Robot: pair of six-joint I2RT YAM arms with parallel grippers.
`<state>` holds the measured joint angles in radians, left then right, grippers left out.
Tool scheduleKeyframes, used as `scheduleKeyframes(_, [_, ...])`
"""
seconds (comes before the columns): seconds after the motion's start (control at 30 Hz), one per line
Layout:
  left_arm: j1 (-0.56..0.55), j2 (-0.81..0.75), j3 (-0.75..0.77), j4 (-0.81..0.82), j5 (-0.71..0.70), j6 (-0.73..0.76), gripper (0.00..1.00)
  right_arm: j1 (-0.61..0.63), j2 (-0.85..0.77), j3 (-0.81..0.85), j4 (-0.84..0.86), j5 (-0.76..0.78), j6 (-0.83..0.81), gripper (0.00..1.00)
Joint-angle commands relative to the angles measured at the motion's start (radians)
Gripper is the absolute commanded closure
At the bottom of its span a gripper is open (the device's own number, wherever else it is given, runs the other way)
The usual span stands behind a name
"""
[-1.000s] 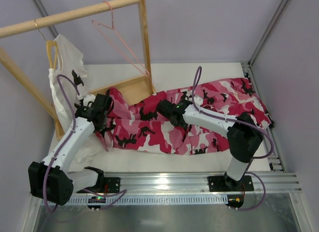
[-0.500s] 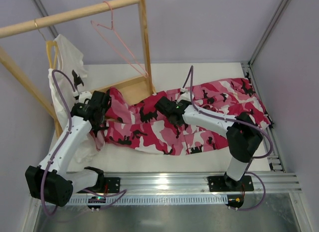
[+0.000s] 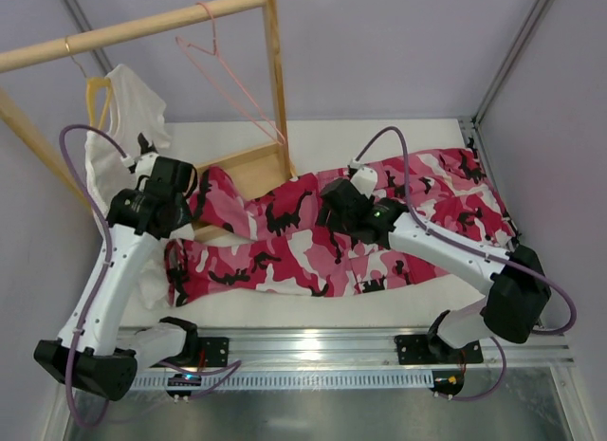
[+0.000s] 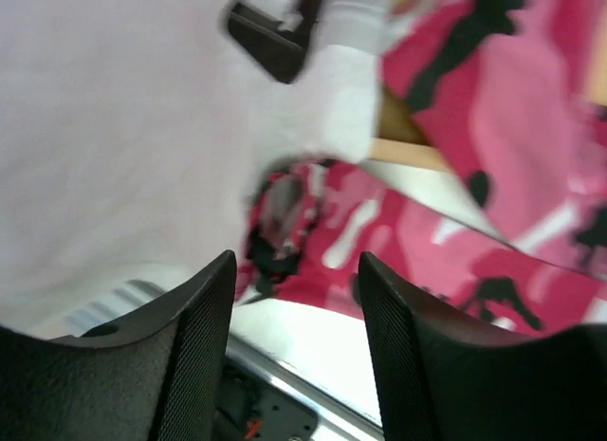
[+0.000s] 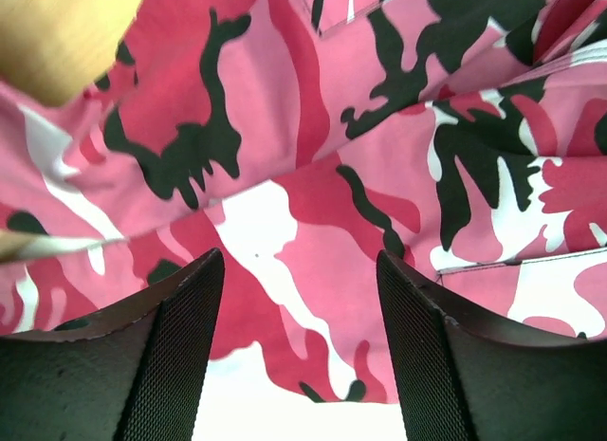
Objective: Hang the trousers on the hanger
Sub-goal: Fold the trousers
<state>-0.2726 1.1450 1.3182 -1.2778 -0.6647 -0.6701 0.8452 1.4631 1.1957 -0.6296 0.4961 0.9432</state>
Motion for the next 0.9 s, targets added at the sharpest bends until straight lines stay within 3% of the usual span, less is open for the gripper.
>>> scheduleKeyframes(0.0, [-0.005, -0.048, 0.004, 0.194, 0.285, 0.069, 0.44, -0.047, -0.050, -0.093, 0.151, -0.146, -0.106, 0.29])
scheduleKeyframes(0.03, [-0.008, -0.053, -0.038, 0.246, 0.421, 0.069, 0.43, -0.063, -0.067, -0.106, 0.172, -0.206, -0.113, 0.27])
scheduleKeyframes(0.1, [-0.037, -0.025, -0.060, 0.345, 0.488, 0.055, 0.42, -0.115, -0.078, -0.123, 0.194, -0.232, -0.133, 0.25])
scheduleKeyframes(0.2, [-0.094, 0.021, -0.070, 0.383, 0.511, 0.040, 0.41, -0.178, -0.105, -0.127, 0.162, -0.237, -0.159, 0.24])
scheduleKeyframes(0.33, [-0.172, 0.059, -0.099, 0.460, 0.527, 0.017, 0.39, -0.352, -0.145, -0.183, 0.163, -0.286, -0.149, 0.24])
scheduleKeyframes(0.4, [-0.192, 0.067, -0.131, 0.498, 0.576, 0.006, 0.39, -0.541, -0.171, -0.255, 0.206, -0.361, -0.138, 0.24])
scheduleKeyframes(0.5, [-0.198, 0.079, -0.178, 0.525, 0.617, 0.024, 0.39, -0.642, -0.207, -0.326, 0.228, -0.396, -0.136, 0.24])
scheduleKeyframes(0.7, [-0.198, 0.111, -0.229, 0.583, 0.616, 0.047, 0.37, -0.667, -0.189, -0.366, 0.226, -0.370, -0.188, 0.25])
scheduleKeyframes(0.87, [-0.192, 0.137, -0.203, 0.584, 0.590, 0.084, 0.35, -0.617, -0.121, -0.389, 0.228, -0.353, -0.263, 0.27])
